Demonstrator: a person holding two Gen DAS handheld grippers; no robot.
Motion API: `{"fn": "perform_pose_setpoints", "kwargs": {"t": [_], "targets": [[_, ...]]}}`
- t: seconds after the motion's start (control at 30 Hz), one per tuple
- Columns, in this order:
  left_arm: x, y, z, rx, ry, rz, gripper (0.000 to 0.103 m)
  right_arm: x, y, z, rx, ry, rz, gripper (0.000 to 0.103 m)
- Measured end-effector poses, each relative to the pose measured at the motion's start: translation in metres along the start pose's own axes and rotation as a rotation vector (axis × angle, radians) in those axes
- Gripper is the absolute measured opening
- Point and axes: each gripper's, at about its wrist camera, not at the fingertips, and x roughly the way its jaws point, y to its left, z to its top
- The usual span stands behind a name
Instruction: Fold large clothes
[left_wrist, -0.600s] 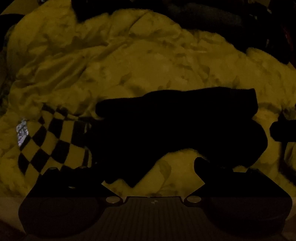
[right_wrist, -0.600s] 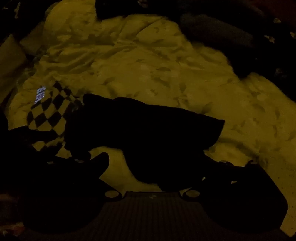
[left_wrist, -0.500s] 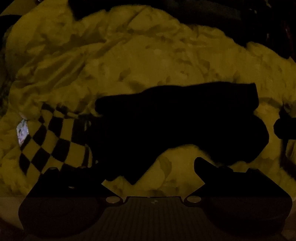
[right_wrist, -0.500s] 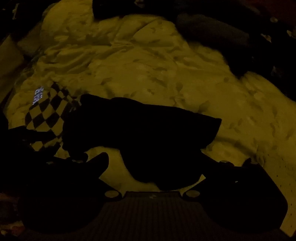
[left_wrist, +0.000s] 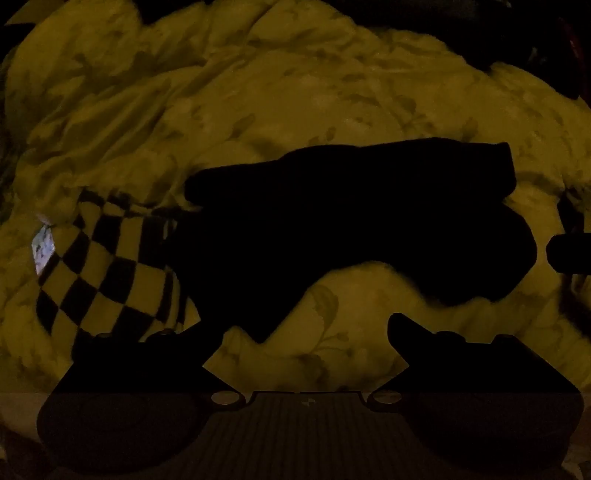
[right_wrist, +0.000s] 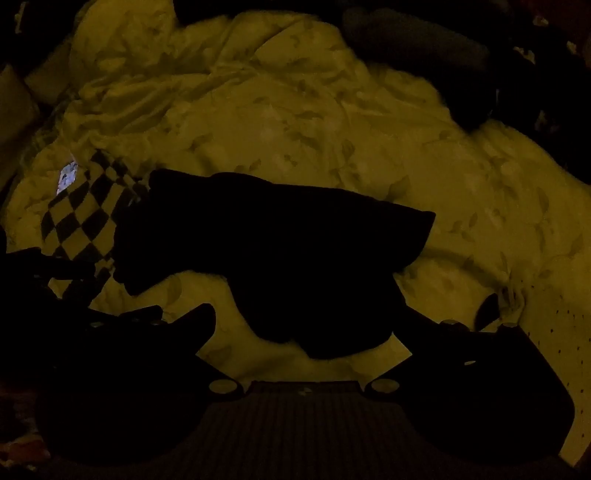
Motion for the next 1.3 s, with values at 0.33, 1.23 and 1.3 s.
{"fn": "perform_pose_setpoints", "kwargs": {"t": [0.33,1.23,1.3], "targets": [[-0.002,0.005,0.011,0.015,0.029,-0.011,0.103,0.015,0.0,-0.001,-0.01,0.034,-0.014,0.102],[0.01,0.026,0.0,-0.063,0.066,-0.041,0.103,0.026,0.007,-0.004,-0.044,0.092,-0.027,0.102],[0.011,0.029,-0.002,-0.078,0.066,-0.042,0.103,0.027,0.01,-0.003,-0.061,0.096,-0.03,0.102]]}}
